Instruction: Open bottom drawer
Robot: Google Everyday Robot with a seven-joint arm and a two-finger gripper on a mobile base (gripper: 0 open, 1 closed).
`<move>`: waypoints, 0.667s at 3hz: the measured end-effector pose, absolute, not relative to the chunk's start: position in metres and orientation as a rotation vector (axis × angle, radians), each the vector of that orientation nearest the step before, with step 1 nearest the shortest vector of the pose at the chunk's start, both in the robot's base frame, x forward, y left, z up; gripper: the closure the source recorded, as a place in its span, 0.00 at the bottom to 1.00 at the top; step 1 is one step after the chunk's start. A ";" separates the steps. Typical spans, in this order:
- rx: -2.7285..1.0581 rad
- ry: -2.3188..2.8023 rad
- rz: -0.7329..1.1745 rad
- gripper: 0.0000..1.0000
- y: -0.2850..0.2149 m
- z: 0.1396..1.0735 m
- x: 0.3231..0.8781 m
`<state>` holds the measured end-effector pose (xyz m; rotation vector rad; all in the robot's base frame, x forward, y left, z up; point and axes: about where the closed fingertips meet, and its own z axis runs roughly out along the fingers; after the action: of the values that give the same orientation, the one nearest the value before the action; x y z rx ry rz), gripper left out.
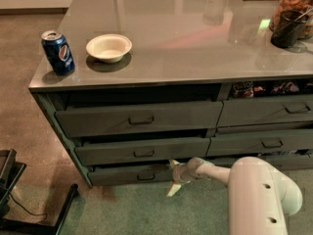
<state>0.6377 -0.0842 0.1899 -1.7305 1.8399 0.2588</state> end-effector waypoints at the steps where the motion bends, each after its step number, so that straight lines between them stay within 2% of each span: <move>1: -1.763 1.845 0.266 0.00 -0.083 0.182 0.642; 2: -1.801 1.851 0.274 0.00 -0.080 0.168 0.648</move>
Offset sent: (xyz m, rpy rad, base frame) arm 0.0148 -0.0003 -0.0204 -0.0456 0.0352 0.0358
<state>0.6475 -0.0797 0.1682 -1.8010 1.8505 0.2740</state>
